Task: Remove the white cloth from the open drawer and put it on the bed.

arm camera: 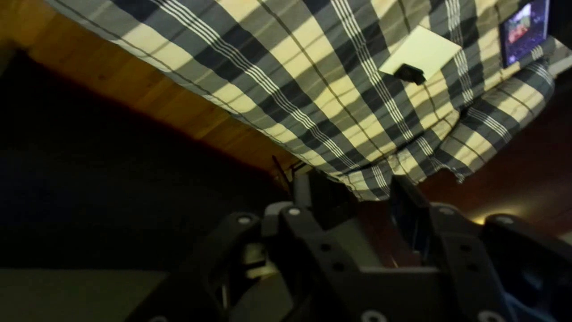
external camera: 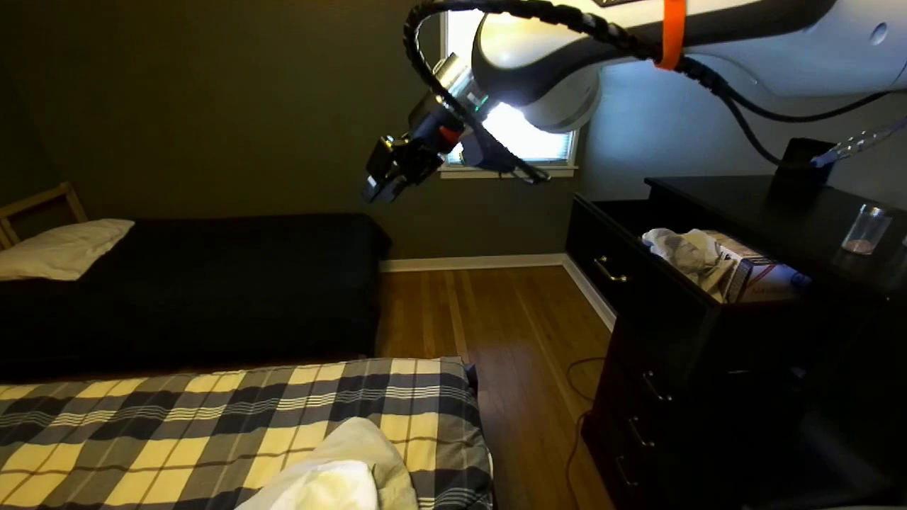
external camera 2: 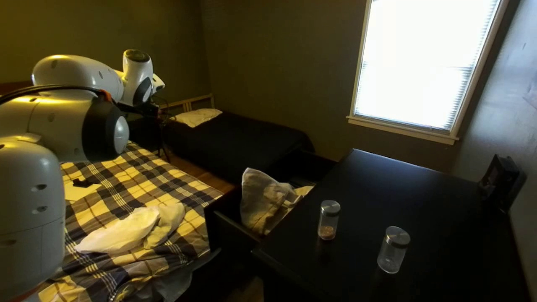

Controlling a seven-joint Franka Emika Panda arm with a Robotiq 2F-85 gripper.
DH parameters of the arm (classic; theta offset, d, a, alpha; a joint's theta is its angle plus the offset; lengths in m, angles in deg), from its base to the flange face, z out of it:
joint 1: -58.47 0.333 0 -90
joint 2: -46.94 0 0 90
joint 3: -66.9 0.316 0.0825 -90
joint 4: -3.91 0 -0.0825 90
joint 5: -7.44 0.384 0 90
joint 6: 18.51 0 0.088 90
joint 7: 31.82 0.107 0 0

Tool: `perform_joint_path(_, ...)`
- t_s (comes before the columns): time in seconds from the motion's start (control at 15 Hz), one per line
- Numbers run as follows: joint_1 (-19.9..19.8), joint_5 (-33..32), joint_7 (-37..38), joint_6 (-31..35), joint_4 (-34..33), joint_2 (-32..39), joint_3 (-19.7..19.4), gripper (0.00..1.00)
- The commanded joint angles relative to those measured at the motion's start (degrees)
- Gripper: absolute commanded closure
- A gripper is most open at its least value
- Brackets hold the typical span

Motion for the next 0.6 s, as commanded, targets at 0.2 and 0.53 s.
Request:
perform_joint_path(0.2, 0.3, -13.1, 6.1, -29.4, -6.7, -12.3, -5.7, 0.0)
perform_joint_path(0.53, -3.7, -18.5, 9.0, -41.1, -6.1, -22.2, -10.1, 0.0)
